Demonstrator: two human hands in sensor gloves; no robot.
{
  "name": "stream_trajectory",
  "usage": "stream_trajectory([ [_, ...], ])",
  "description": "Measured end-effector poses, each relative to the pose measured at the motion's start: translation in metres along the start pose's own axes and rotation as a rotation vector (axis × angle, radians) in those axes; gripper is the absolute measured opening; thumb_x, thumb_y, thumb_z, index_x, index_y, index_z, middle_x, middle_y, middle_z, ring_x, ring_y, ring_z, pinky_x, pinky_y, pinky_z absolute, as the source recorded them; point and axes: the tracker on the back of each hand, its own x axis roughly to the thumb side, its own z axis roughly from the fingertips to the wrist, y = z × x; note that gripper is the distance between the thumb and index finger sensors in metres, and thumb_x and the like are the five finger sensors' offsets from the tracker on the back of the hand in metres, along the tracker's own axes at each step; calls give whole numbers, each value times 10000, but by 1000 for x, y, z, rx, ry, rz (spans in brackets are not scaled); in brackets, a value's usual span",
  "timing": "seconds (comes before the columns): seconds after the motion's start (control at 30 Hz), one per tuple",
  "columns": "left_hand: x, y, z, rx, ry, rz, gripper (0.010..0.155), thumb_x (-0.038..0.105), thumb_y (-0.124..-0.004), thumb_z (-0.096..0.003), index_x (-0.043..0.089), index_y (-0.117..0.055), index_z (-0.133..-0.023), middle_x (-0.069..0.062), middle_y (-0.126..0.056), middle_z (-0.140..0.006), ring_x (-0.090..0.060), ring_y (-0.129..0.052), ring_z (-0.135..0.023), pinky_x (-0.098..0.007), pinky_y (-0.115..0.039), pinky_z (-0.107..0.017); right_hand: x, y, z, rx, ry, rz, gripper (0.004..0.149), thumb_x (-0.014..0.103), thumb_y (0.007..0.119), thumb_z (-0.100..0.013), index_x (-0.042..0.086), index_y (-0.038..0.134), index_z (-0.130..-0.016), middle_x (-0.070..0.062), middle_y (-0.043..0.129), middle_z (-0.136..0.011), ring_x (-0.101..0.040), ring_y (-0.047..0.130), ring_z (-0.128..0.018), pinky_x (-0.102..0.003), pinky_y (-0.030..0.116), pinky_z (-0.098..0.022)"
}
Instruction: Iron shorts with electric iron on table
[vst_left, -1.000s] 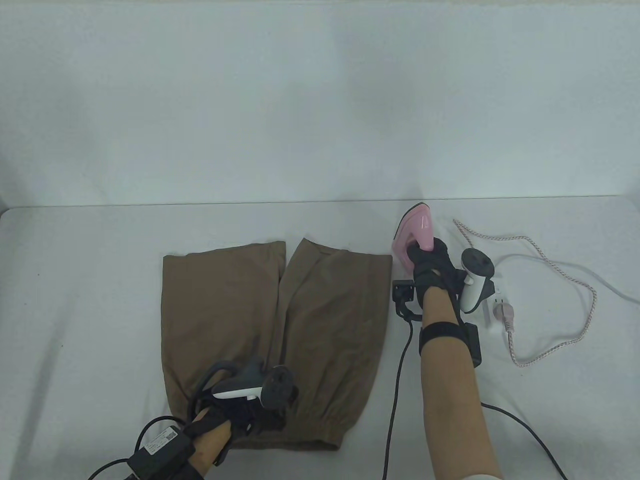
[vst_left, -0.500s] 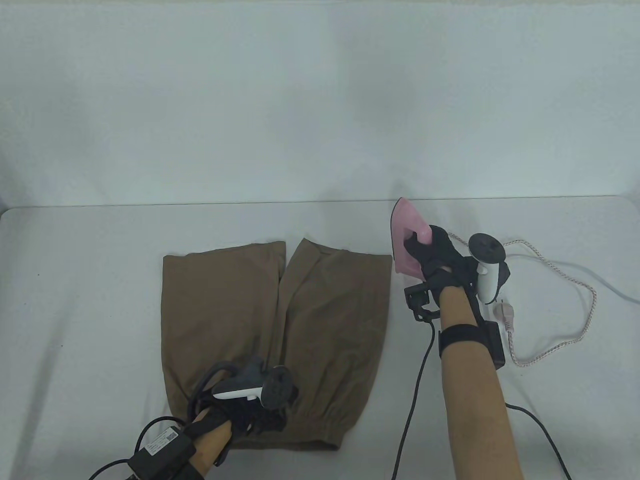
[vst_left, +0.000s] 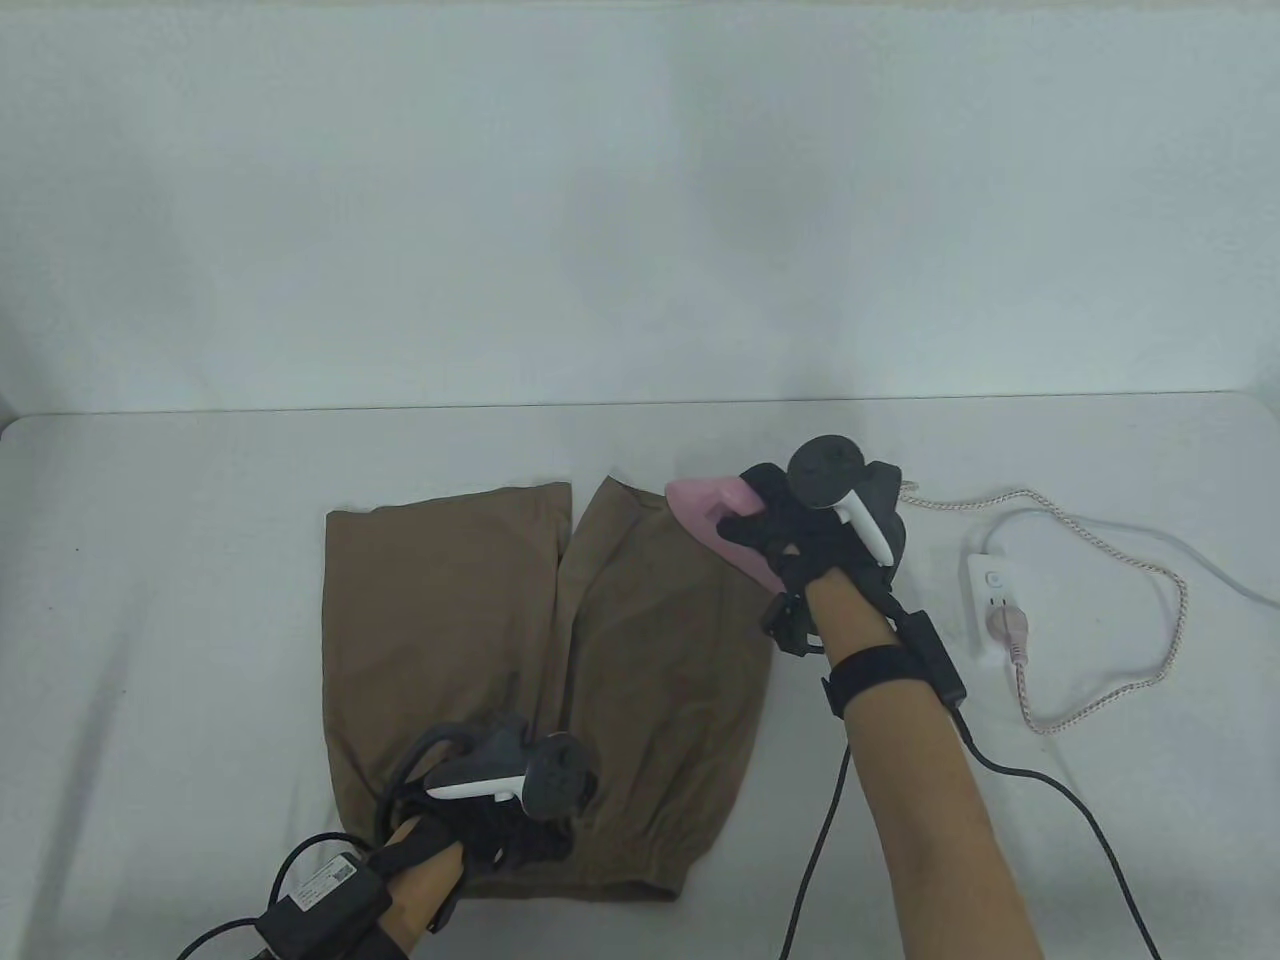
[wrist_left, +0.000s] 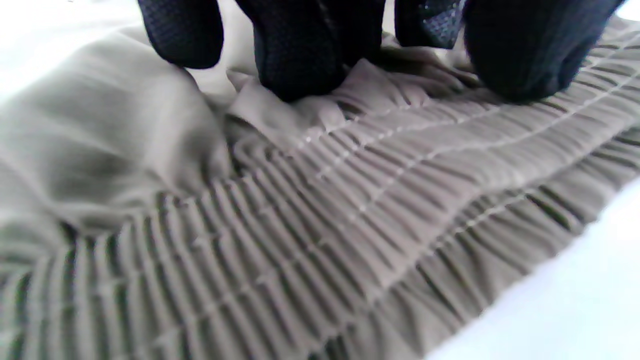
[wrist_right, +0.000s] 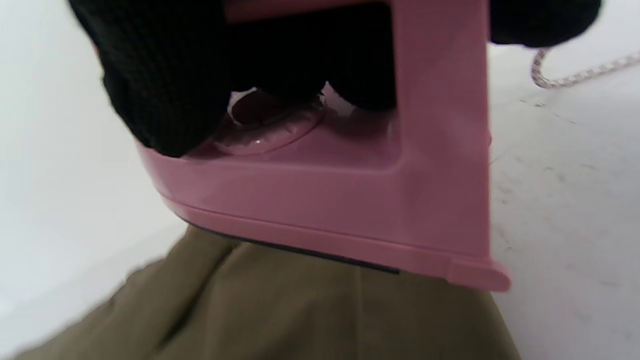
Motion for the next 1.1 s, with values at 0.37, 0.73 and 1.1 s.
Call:
stream_trajectory([
  [0.37,0,0,0,-4,7,3,709,600,-758,-471,451,-453,-1094,73,-488,-1133,-197,-735,-900,-613,-565,-769,43,52,-15,81,-22,294,538,519,971,-390,410,770,-878,156,929,-665,-129,944,-607,-511,810,-396],
  [0.73,-1,0,1,-8,10,7,709,599,-759,-471,451,-457,-1095,76,-484,-1134,-194,-730,-903,-614,-561,-771,53,56,-28,115,3,213,535,520,967,-395,405,770,-879,153,927,-673,-136,944,-611,-516,811,-401],
  [1.1,-1,-1,1,-8,9,10,709,598,-760,-471,451,-457,-1094,75,-482,-1134,-193,-730,-903,-614,-562,-770,105,76,-43,133,-76,226,543,527,959,-400,408,762,-892,153,923,-696,-138,943,-631,-518,811,-417],
])
